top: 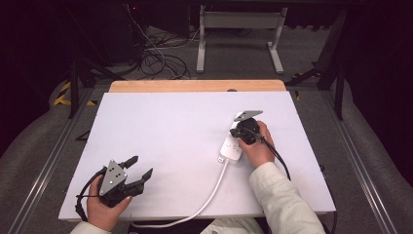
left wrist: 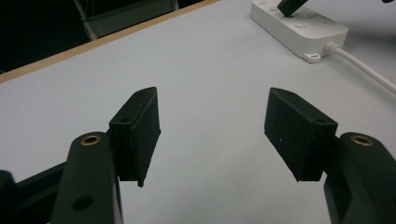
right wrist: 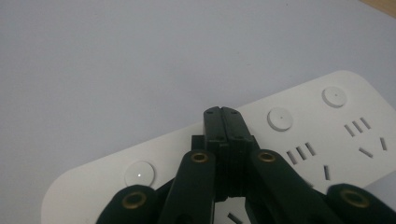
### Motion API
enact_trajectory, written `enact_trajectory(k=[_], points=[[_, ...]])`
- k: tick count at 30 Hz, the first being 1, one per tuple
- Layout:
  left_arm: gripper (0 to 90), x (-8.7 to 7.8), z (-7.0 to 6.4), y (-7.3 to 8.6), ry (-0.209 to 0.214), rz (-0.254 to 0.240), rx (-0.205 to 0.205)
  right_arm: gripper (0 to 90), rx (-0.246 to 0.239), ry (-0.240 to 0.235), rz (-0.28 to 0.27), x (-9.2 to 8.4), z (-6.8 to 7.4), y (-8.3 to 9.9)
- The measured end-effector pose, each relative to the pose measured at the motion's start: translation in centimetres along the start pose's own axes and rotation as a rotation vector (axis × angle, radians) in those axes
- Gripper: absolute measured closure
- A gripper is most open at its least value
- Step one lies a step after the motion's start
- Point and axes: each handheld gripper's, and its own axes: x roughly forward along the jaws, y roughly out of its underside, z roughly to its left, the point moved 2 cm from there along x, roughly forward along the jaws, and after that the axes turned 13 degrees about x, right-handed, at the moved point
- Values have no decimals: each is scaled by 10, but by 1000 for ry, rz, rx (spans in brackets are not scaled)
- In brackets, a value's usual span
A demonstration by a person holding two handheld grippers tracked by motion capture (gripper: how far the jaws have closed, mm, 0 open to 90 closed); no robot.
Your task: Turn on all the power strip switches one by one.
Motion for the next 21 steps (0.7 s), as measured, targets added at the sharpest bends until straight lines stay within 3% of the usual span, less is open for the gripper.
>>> enact_trajectory(k=[4, 7, 12, 21], points=[[359, 0, 0, 0, -1, 1, -3, 900, -29, 43, 0, 1, 5, 0], [359, 0, 0, 0, -2, 1, -2, 900, -26, 42, 3, 1, 5, 0], [360, 0, -1, 0, -3, -5, -8, 900, 18, 17, 7, 1, 2, 0], [360, -1, -1, -1, -3, -8, -2, 900, 7, 39, 9, 2, 5, 1]])
